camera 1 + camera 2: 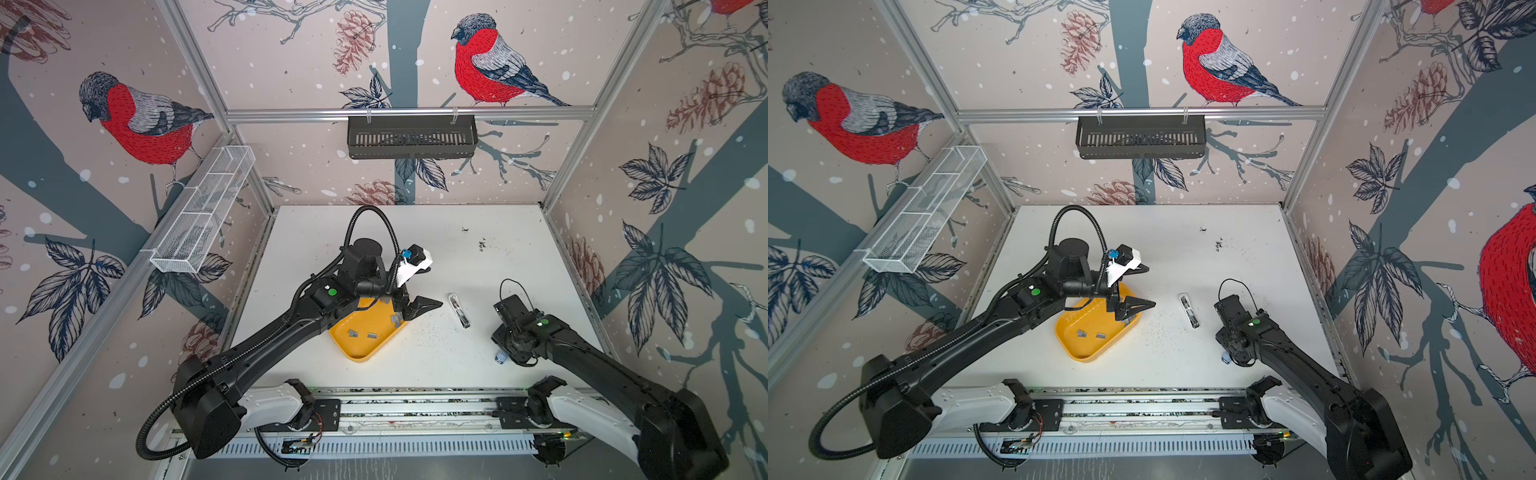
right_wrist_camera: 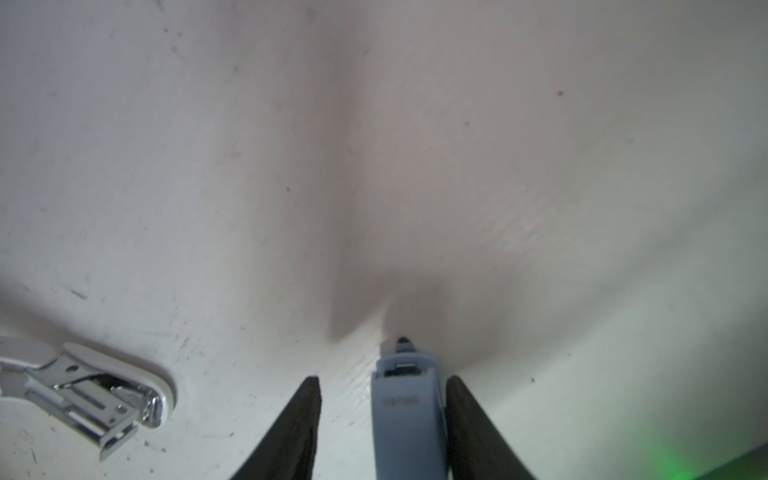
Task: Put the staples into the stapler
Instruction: 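Close the right gripper on the light-blue stapler, then carry the light-blue stapler toward the white stapler with the right gripper and release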
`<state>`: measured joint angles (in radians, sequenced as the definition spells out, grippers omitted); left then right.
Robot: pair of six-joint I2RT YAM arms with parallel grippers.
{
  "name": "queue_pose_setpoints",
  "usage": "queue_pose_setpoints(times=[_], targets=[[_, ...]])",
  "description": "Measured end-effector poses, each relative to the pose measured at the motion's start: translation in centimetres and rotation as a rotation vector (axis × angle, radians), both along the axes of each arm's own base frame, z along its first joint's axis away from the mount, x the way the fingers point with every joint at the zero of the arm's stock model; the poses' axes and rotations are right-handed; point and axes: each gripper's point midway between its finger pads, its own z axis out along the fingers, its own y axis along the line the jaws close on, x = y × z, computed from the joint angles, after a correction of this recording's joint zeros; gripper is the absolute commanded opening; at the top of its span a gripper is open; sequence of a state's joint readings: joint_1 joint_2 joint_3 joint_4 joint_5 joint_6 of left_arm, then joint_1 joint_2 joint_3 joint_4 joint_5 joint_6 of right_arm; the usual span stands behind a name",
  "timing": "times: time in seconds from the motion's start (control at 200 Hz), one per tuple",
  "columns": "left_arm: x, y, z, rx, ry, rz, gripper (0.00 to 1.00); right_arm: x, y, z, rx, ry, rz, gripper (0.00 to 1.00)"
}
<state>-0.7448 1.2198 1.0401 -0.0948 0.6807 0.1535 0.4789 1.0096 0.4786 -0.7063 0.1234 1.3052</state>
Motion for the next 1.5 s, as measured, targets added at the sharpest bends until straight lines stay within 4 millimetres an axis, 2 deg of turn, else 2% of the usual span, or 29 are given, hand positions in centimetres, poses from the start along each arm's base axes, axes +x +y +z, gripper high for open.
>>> queue_pose_setpoints(times=[0.22, 0.56, 0.891, 1.091, 1.236, 1.351, 1.501], targets=[[0.1, 0.0, 0.0, 0.001, -0.001, 0.003, 0.99, 0.6, 2.6, 0.6, -0.035, -0.023, 0.150, 0.43], [0.2, 0.0, -0.1, 0.004, -0.004, 0.008, 0.99, 1.3, 6.0, 1.2, -0.113, -0.059, 0.386, 0.44], [0.4, 0.1, -0.2, 0.009, -0.008, 0.024, 0.99, 0.3, 5.9, 0.4, -0.214, -0.038, 0.502, 0.52], [0.5, 0.1, -0.2, 0.010, -0.008, 0.025, 0.99, -0.4, 5.6, 0.5, -0.207, -0.066, 0.559, 0.51], [0.5, 0.1, -0.2, 0.011, -0.006, 0.025, 0.99, -0.9, 5.3, 0.2, -0.199, -0.054, 0.566, 0.43], [0.5, 0.0, -0.3, 0.013, -0.005, 0.025, 0.99, -1.2, 5.3, 0.0, -0.203, -0.049, 0.576, 0.33], [0.5, 0.0, -0.5, 0.015, -0.002, 0.025, 0.99, -1.4, 5.9, 0.1, -0.200, -0.058, 0.612, 0.30]])
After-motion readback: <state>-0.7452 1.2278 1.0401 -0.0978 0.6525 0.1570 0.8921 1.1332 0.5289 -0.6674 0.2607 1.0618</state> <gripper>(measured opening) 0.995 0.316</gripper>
